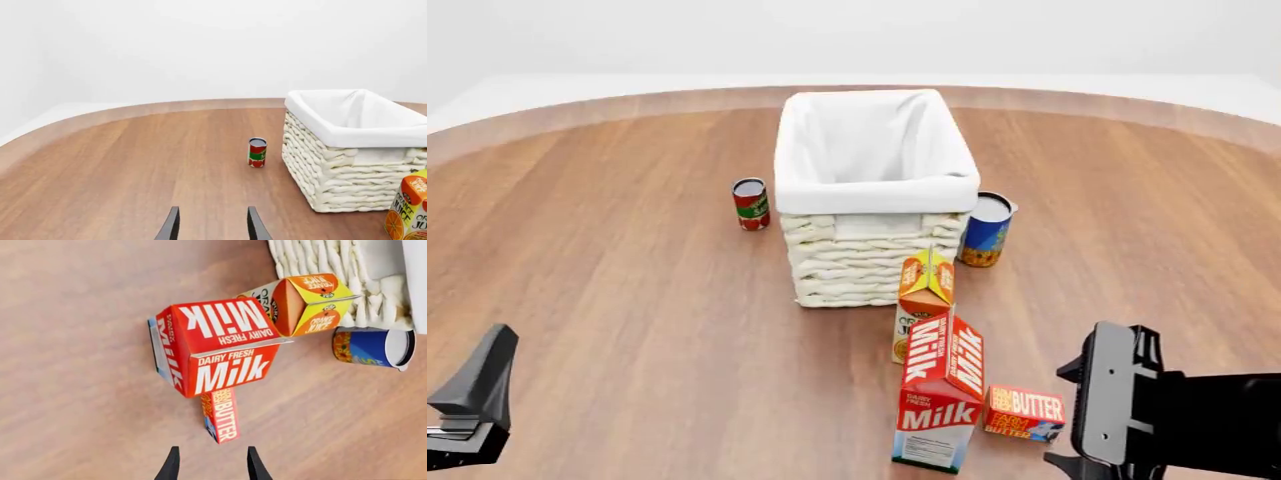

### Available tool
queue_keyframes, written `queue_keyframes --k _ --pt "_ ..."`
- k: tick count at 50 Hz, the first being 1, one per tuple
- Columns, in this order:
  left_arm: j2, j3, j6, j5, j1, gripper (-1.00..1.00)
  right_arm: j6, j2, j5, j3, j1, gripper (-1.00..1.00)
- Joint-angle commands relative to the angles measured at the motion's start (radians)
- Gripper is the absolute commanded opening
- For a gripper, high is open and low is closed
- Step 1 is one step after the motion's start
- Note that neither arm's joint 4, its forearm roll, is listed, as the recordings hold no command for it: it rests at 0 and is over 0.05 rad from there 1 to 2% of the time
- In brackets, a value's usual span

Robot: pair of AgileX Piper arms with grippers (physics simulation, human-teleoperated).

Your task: Pick up the butter and put it in the basket.

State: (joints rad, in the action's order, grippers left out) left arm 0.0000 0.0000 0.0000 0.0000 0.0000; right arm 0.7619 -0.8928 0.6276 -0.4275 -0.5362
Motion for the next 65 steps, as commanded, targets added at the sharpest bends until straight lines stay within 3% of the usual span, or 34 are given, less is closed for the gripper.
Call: queue_keyframes --k 1,6,10,65 --pt "0.0 0.0 0.0 0.0 0.0 1.0 0.012 -0.036 -0.044 0.017 0.016 1.0" --pt "0.0 0.0 0.0 0.0 0.0 1.0 0.063 -0.046 -0.057 0.034 0.065 1.0" --pt "0.0 0.0 0.0 0.0 0.0 1.0 0.072 -0.051 -0.064 0.034 0.074 1.0" --pt "0.0 0.0 0.0 0.0 0.0 1.0 0.084 -0.204 -0.207 0.024 0.084 1.0"
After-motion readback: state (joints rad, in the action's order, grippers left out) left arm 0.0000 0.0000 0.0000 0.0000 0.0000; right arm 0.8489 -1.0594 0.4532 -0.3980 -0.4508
